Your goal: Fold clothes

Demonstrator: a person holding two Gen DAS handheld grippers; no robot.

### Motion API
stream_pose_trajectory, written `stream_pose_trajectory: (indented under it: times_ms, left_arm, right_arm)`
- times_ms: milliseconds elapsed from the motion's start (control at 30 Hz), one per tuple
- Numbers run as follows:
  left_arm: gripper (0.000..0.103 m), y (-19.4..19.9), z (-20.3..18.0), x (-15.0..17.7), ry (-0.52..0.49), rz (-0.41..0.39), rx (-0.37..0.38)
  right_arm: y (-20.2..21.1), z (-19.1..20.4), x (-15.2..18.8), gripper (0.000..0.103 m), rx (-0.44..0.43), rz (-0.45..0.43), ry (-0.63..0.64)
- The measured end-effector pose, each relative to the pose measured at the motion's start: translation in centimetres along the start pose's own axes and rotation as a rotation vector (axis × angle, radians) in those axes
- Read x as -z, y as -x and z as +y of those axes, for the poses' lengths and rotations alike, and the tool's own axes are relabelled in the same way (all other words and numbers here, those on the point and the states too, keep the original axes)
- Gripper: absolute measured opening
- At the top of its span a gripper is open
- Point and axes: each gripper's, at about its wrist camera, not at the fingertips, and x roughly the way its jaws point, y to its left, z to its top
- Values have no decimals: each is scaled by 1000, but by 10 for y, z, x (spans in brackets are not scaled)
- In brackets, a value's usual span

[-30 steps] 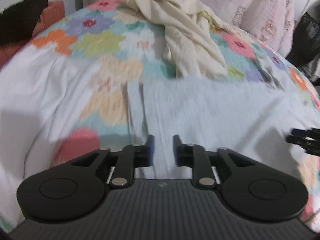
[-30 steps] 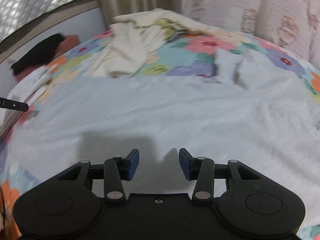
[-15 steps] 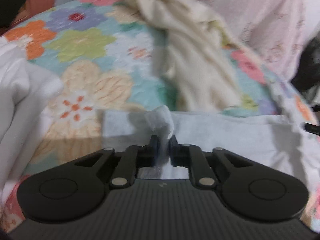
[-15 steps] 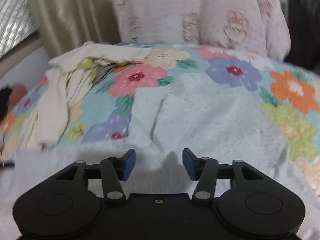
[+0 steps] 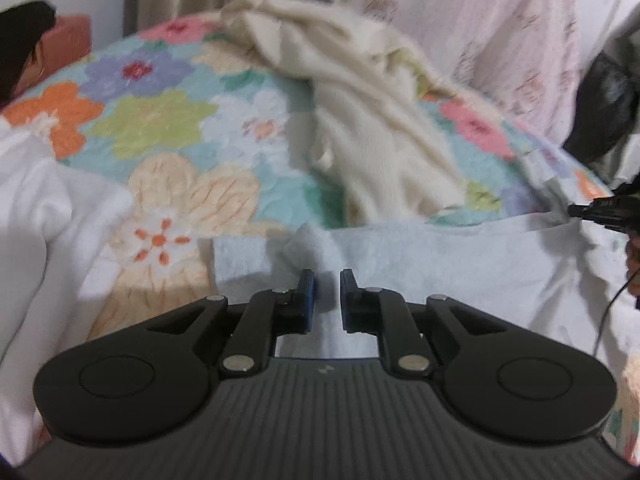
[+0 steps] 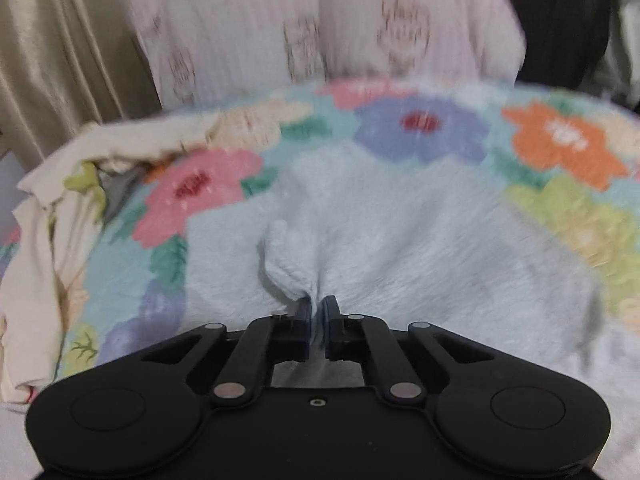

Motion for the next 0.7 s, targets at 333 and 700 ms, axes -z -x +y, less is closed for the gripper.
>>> stream_pose_trajectory:
  times_ms: [333,700]
  left_arm:
    - [30,-43,-16,-2,-79,61,-96]
    - [5,40,-41,-8,-98,-210,-205]
  right_arm:
    - [25,-25,22,7,-67,-62,-37]
    - [27,22,-27,2,-177,-194,63]
